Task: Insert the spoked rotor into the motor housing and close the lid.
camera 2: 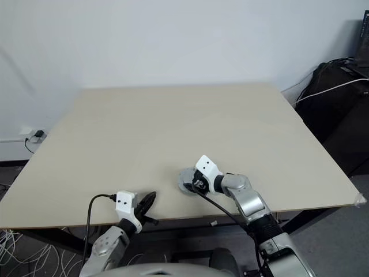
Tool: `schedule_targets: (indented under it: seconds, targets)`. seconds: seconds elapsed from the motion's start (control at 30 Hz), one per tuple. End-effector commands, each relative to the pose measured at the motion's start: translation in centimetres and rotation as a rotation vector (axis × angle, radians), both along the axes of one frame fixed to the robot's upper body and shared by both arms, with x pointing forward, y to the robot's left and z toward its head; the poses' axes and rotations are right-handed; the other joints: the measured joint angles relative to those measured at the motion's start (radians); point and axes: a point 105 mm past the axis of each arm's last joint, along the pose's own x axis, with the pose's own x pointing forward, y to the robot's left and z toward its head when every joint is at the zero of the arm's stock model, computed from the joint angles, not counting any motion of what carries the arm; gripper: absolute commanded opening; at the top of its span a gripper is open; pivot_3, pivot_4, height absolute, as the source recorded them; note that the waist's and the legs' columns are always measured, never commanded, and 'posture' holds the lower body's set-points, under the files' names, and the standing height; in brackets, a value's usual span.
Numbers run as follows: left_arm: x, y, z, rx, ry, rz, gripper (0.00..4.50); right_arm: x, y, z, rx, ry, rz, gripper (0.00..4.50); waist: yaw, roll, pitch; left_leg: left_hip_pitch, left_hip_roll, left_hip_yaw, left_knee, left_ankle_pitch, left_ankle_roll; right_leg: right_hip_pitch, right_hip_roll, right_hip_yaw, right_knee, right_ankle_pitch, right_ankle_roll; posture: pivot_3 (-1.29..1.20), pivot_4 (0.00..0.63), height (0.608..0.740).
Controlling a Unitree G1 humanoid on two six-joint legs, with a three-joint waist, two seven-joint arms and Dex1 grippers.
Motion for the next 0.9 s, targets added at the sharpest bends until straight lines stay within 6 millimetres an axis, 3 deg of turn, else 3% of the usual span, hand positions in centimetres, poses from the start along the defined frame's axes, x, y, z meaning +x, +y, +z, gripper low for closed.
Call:
schedule_targets:
  seconds: [0.03,0.27,0.47,0.67,0.9]
  targets:
    - [0.7,-0.2,1.6,0.001,-0.065,-0.01,0.0,-0.9,-1.6,-2.6,-0.108,0.071,-0.034,3.26,0.0,0.0,0.0,0.001,0.0,0.0,0.0,0.0,0.0,0.001,0.0,0.0,0.0,0.0,0.0,0.0,0.0,0.74]
    - [4.1,-2.0,4.8,-0.063,-0.155,-0.113,0.0,-1.1,-1.0,-2.6,-0.084,0.074,-0.038,3.26,0.001,0.0,0.0,0.001,0.0,-0.001,0.0,0.0,0.0,0.002,0.0,-0.001,0.0,0.0,0.0,0.0,0.0,0.74]
    - [6.4,-4.2,6.3,-0.159,-0.067,-0.233,0.0,-1.0,-0.7,-2.4,-0.068,0.066,-0.05,3.26,-0.009,-0.001,0.0,0.002,0.0,-0.002,0.0,0.002,0.003,0.002,0.001,-0.001,0.0,0.001,0.001,0.0,0.0,0.74]
    - [8.0,-5.5,6.2,-0.177,0.082,-0.293,0.0,-1.0,-0.6,-2.2,-0.06,0.06,-0.063,3.26,-0.012,-0.002,0.001,0.002,0.0,-0.004,-0.001,0.003,0.004,0.002,0.002,-0.001,0.0,0.003,0.005,0.0,0.0,0.74]
    - [8.7,-5.4,5.0,-0.151,0.227,-0.28,0.0,-0.9,-0.5,-2.1,-0.051,0.054,-0.076,3.26,-0.015,-0.002,0.001,0.002,0.0,-0.005,-0.001,0.003,0.004,0.002,0.003,-0.001,0.0,0.003,0.005,0.0,0.0,0.74]
